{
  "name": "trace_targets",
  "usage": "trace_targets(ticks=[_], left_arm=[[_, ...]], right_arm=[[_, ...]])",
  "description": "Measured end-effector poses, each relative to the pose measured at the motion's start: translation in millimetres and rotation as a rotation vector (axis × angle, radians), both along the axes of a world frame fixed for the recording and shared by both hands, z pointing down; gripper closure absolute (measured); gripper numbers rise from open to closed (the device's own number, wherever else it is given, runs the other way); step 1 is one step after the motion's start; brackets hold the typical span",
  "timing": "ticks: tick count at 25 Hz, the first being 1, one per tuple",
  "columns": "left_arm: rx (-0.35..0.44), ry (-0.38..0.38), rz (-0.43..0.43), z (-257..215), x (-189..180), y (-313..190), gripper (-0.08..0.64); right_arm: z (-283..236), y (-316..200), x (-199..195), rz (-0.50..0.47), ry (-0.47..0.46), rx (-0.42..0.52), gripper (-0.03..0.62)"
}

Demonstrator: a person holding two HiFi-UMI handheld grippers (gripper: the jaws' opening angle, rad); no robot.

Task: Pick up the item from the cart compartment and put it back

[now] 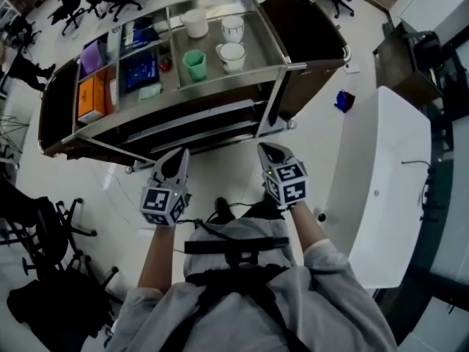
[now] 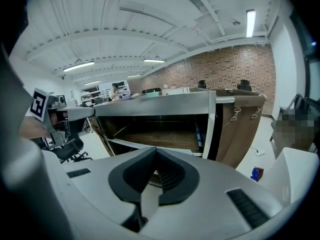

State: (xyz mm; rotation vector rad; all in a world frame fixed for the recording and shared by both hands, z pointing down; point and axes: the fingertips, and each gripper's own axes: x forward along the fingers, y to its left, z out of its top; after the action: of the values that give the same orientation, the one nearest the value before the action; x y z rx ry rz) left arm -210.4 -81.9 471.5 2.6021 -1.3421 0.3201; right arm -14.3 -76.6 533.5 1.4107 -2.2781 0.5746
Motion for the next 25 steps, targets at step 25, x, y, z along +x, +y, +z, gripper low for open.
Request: trace_targets(ticks=[25], left_arm=[[-0.049,-0.443,0.63,-81,138,-187,0.279]], right_arm=[[-81,-111,8,-0.216,-0.017,0.041,0.583]])
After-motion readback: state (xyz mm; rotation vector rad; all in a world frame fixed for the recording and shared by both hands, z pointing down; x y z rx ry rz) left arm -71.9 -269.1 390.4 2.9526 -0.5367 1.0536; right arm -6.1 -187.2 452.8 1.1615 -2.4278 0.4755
